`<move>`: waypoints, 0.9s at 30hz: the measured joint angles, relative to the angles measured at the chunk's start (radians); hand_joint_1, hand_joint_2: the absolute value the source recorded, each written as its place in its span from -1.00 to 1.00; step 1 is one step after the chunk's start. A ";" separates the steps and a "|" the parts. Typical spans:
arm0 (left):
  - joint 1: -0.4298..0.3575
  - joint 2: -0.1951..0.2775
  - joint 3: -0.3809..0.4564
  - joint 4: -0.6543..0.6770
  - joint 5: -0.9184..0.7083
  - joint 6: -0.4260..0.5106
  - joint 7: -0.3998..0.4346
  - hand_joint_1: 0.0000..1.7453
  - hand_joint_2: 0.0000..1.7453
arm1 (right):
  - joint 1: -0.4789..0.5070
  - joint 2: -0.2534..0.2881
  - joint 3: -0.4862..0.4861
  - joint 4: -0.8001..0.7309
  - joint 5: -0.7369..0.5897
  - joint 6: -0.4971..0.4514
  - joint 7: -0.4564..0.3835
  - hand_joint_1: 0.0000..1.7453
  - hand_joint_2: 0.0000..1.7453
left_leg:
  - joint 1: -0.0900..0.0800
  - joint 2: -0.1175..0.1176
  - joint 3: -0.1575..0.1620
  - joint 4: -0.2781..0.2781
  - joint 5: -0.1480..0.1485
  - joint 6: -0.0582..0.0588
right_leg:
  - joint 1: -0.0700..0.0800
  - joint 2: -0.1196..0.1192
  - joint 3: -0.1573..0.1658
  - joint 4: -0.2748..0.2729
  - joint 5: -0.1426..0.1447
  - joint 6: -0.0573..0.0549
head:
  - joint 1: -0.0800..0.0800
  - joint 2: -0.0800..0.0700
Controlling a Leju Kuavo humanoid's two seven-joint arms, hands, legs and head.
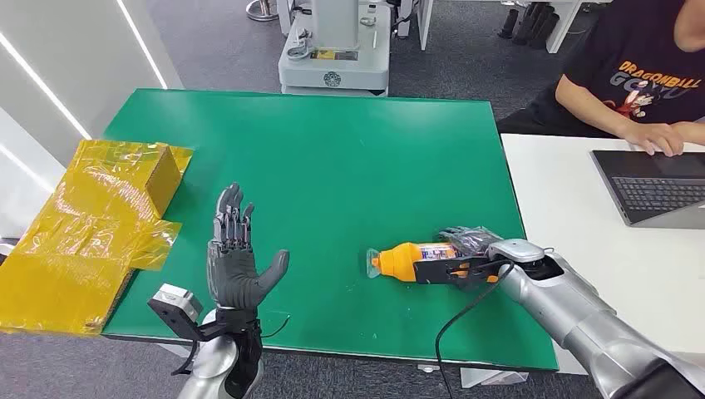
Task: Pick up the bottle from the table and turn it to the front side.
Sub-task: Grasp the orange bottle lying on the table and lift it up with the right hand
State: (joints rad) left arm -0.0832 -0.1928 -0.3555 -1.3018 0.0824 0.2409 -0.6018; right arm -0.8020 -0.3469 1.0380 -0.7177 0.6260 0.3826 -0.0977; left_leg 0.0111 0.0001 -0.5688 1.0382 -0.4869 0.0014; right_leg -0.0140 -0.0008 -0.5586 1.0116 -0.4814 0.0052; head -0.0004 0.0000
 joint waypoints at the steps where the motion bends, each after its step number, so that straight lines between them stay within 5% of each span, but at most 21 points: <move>1: 0.000 0.000 0.000 0.000 0.000 0.001 0.000 -1.00 1.00 | -0.002 -0.001 0.000 0.001 0.001 0.001 0.000 -1.00 1.00 | 0.000 0.000 0.000 0.000 0.000 0.000 | 0.000 0.000 0.000 0.000 0.000 0.000 | 0.000 0.000; 15: 0.011 0.001 0.000 -0.015 -0.001 0.005 0.004 -1.00 1.00 | -0.010 -0.026 0.000 -0.001 0.017 -0.028 0.024 -0.98 1.00 | 0.000 0.000 -0.001 0.000 0.000 0.000 | 0.000 0.000 -0.001 0.000 0.000 0.000 | 0.000 0.000; 17: 0.012 0.001 0.000 -0.016 -0.002 0.005 0.005 -1.00 1.00 | -0.010 -0.027 0.000 -0.001 0.019 -0.027 0.024 -0.72 1.00 | 0.000 0.000 -0.001 0.000 0.000 0.000 | 0.000 0.000 -0.001 0.000 0.000 0.000 | 0.000 0.000; 21: 0.012 0.001 0.000 -0.016 -0.003 0.004 0.006 -1.00 1.00 | -0.010 -0.027 0.000 -0.001 0.021 -0.025 0.023 0.89 1.00 | 0.000 0.000 -0.001 0.000 0.000 0.000 | 0.000 0.000 -0.001 0.000 0.000 0.000 | 0.000 0.000; 27: 0.012 0.001 0.001 -0.016 -0.003 0.004 0.006 -1.00 1.00 | -0.009 -0.027 -0.002 -0.001 0.023 -0.035 0.006 1.00 1.00 | 0.000 0.000 -0.001 0.000 0.000 0.000 | 0.000 0.000 -0.001 0.000 0.000 0.000 | 0.000 0.000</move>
State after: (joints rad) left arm -0.0714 -0.1923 -0.3549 -1.3180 0.0795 0.2449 -0.5962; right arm -0.8110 -0.3735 1.0363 -0.7187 0.6485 0.3479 -0.0915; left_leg 0.0112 -0.0001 -0.5696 1.0379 -0.4870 0.0014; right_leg -0.0138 -0.0012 -0.5593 1.0115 -0.4815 0.0052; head -0.0004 0.0000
